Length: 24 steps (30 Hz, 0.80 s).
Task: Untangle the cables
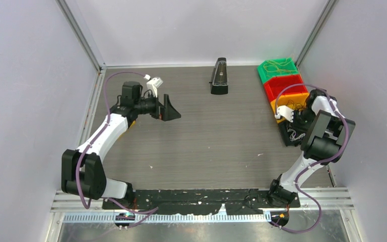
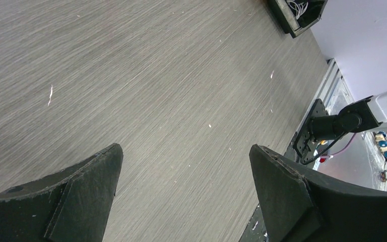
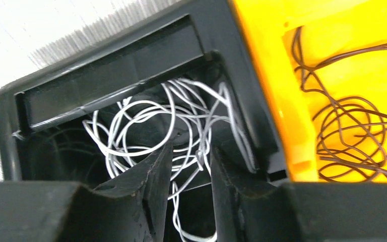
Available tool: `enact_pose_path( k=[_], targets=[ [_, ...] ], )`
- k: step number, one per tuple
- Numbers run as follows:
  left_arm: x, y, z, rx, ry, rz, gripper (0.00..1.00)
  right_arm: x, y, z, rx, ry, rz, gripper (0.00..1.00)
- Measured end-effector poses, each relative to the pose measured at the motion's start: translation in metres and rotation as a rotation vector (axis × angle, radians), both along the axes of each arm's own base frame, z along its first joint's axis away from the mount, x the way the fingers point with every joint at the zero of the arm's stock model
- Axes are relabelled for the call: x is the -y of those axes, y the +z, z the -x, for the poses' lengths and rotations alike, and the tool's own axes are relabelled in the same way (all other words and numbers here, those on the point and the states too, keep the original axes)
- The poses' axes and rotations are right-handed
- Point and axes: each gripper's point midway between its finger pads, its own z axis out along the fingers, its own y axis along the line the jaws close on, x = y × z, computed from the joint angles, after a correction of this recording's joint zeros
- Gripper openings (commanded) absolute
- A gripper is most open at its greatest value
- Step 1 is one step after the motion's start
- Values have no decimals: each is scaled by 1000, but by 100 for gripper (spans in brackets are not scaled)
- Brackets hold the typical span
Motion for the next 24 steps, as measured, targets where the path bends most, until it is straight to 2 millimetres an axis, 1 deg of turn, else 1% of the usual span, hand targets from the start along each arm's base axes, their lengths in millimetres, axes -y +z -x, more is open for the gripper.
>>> enact_pose_path(
  k=[1,4,6,8,11,13,15,17,18,19,21,24],
  targets=[
    [0,1,0,3,-1,-1,99,-1,-1,2,-5,-6,-3,47],
    [0,0,0,0,-3,-3,99,-3,0,7,-7,-23,-5,55],
    [0,0,1,-2,-3,-5,99,-3,6,7,6,-33,-1,60],
    [0,-1,1,-2,-4,-6,99,-4,15,7,24,-43,1,62],
    [-1,-1,1,3,-8,-10,99,-8,32,10,55,-48,-2,63],
    [-1,-1,2,6,-10,-12,99,-12,46,13,70,-49,-5,66],
    [-2,0,3,10,-8,-15,99,-13,61,13,87,-50,-5,70],
    [-2,2,3,14,-6,-17,99,-14,73,14,99,-52,-5,79],
    [-3,3,4,16,-5,-18,99,-15,82,14,107,-51,-5,82],
    [-3,4,4,19,-3,-19,99,-17,88,14,114,-55,-11,87],
    [-4,5,6,18,0,-22,99,-21,102,11,131,-66,-36,92],
    [-5,6,9,17,5,-28,99,-29,131,1,185,-120,-98,95]
  ],
)
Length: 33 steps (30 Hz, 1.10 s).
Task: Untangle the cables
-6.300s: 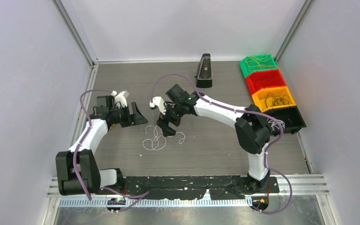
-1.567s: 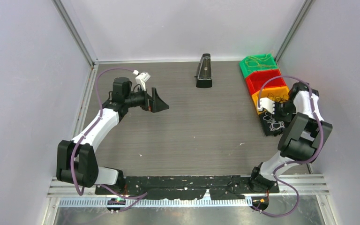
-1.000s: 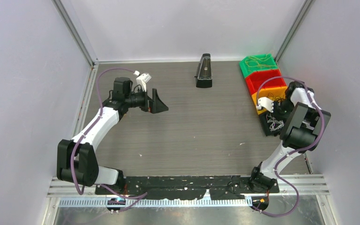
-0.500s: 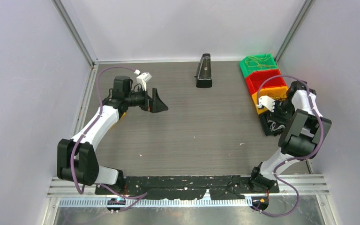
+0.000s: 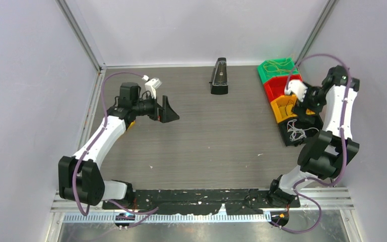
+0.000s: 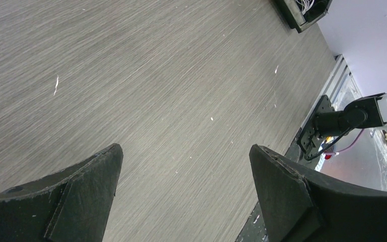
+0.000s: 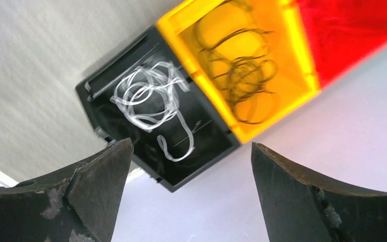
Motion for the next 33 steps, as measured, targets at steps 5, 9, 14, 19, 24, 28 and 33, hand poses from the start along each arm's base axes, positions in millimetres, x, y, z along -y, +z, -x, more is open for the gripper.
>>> enact_pose_path(
  k=[5,9,14,19,24,28,33],
  targets=[
    [-7,7,1,38,27,-32,99,-14,81,-44,186,-163,-174,96],
    [-17,24,-5,51,65,-95,99,-33,131,-78,303,-291,-372,95],
    [-36,82,-37,134,123,-166,99,-70,153,-108,336,-440,-627,95],
    [-66,109,-56,125,211,-208,99,-134,127,-135,280,-509,-761,95],
    [-101,79,-52,24,302,-334,99,-218,66,-128,168,-488,-771,95],
    [-122,21,-31,-101,307,-464,99,-265,6,-91,105,-473,-708,95],
    [-139,-48,15,-275,267,-589,99,-273,-38,-48,104,-467,-619,95]
  ],
)
